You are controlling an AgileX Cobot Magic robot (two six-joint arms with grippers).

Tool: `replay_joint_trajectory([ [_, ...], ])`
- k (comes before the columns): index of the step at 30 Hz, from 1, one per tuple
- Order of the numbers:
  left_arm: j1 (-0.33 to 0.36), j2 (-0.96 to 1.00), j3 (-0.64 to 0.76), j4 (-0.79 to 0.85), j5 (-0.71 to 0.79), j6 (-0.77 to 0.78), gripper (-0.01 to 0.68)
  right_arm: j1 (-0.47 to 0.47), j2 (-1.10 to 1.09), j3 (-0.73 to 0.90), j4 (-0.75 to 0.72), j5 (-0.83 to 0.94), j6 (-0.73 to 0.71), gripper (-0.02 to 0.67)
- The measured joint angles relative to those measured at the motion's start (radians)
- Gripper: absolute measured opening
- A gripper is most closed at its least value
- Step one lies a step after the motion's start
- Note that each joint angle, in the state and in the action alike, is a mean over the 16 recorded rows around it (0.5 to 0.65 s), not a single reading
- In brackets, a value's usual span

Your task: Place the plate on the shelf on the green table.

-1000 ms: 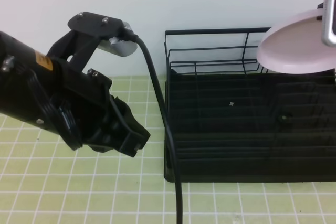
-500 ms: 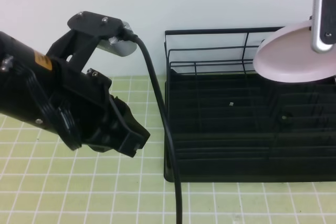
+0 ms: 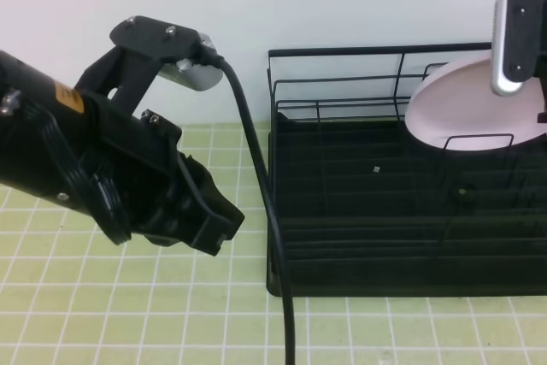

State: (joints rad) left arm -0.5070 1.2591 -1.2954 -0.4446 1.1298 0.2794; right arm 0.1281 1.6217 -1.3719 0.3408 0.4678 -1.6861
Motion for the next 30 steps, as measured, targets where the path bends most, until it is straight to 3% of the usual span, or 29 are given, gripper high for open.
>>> replay_joint_trajectory([
  [9,0.0,0.0,0.0,-0.001,-0.003,0.001,-0.001,0.0,0.015,0.0,0.011,-0.031,0.034,0.217],
  [16,0.0,-0.001,0.0,-0.001,0.0,0.002,-0.001,0.0,-0.003,0.0,0.034,-0.09,0.151,0.31],
  [21,0.0,-0.001,0.0,-0.001,0.004,0.003,-0.001,0.0,-0.052,0.0,0.086,-0.113,0.292,0.272],
  [26,0.0,-0.002,0.0,-0.004,0.017,0.004,-0.001,0.0,-0.138,-0.001,0.155,-0.081,0.429,0.176],
  [30,0.0,-0.002,0.0,-0.008,0.028,0.004,-0.001,0.0,-0.204,-0.002,0.177,0.046,0.472,0.096],
])
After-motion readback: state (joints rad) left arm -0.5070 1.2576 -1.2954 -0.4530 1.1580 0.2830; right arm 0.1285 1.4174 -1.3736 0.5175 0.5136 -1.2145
